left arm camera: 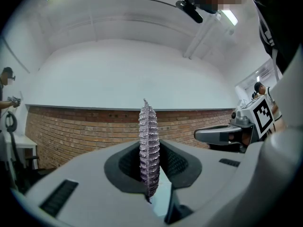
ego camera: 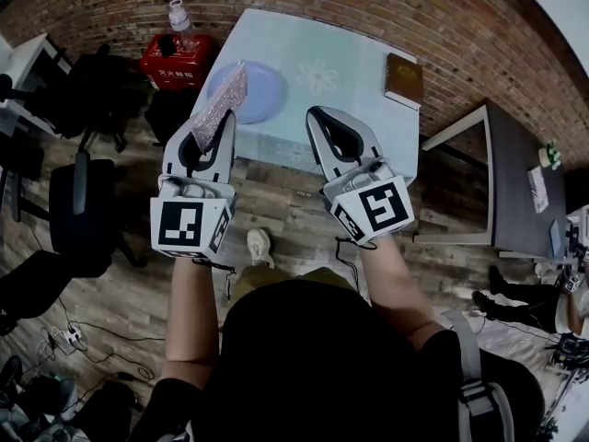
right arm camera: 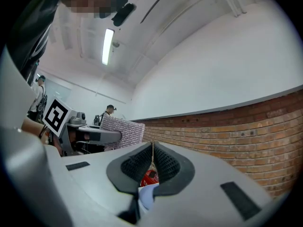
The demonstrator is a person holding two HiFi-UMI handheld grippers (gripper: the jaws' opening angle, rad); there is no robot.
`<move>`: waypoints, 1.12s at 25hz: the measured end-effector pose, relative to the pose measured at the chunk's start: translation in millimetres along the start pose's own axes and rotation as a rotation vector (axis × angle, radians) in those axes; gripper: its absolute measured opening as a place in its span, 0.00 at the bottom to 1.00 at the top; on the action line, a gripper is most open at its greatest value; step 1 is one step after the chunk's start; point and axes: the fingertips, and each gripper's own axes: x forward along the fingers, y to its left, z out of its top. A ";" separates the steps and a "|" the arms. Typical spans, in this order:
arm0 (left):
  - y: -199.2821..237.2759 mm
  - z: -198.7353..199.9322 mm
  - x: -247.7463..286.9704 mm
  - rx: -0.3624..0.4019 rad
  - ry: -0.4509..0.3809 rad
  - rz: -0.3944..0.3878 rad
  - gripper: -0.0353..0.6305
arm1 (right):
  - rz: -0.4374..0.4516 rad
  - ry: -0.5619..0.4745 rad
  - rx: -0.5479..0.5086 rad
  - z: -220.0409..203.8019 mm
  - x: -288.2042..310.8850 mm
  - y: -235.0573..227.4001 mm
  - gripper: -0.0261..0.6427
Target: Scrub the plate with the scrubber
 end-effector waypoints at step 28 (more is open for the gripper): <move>102.5 -79.0 122.6 -0.025 0.084 -0.034 0.17 | -0.058 0.091 0.052 -84.2 146.0 -66.6 0.10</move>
